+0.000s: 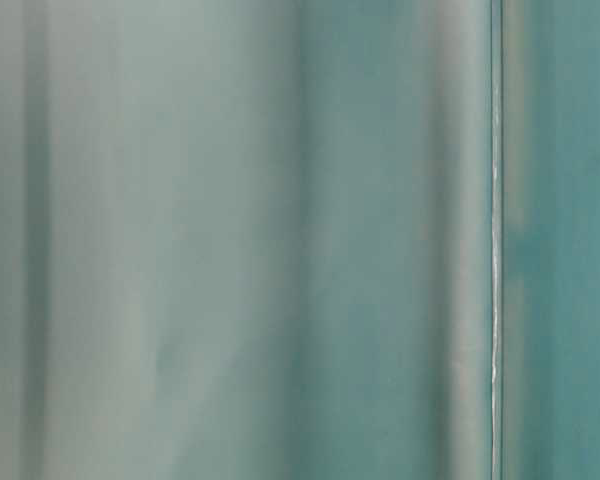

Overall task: Insert the wire through the hole in the metal fitting marked with a red label. (retake)
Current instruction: 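Move the right gripper down over the grey wire near the fixture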

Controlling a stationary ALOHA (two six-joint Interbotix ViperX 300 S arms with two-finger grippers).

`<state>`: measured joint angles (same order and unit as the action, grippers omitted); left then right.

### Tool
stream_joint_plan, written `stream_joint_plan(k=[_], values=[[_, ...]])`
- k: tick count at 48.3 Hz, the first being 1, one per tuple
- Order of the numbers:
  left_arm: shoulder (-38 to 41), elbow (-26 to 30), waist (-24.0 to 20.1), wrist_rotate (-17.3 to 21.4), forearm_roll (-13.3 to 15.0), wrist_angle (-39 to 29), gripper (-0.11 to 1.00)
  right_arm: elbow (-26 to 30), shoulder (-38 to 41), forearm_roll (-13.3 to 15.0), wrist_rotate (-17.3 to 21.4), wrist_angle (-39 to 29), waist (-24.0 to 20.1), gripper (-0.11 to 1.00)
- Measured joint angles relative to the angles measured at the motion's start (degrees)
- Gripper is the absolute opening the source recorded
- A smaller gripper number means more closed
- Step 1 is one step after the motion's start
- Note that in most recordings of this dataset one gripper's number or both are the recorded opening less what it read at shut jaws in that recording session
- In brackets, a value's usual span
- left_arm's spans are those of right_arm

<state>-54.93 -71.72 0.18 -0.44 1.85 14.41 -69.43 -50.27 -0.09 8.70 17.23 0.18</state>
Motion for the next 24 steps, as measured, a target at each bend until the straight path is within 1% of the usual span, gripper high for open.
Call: stream_joint_plan(k=[8,18,24], values=[[1.76,-0.09,0.00,0.00,0.00,0.00,0.66,0.00,2.90,-0.09,0.79,0.09,0.09,0.77],[8.35,0.18,0.00,0.00,0.00,0.26,0.67,0.00,6.06,0.00,3.43,0.09,0.09,0.77],[11.16,0.62,0.00,-0.09,0.00,0.88,0.67,0.00,8.53,0.00,3.96,0.00,0.09,0.77]])
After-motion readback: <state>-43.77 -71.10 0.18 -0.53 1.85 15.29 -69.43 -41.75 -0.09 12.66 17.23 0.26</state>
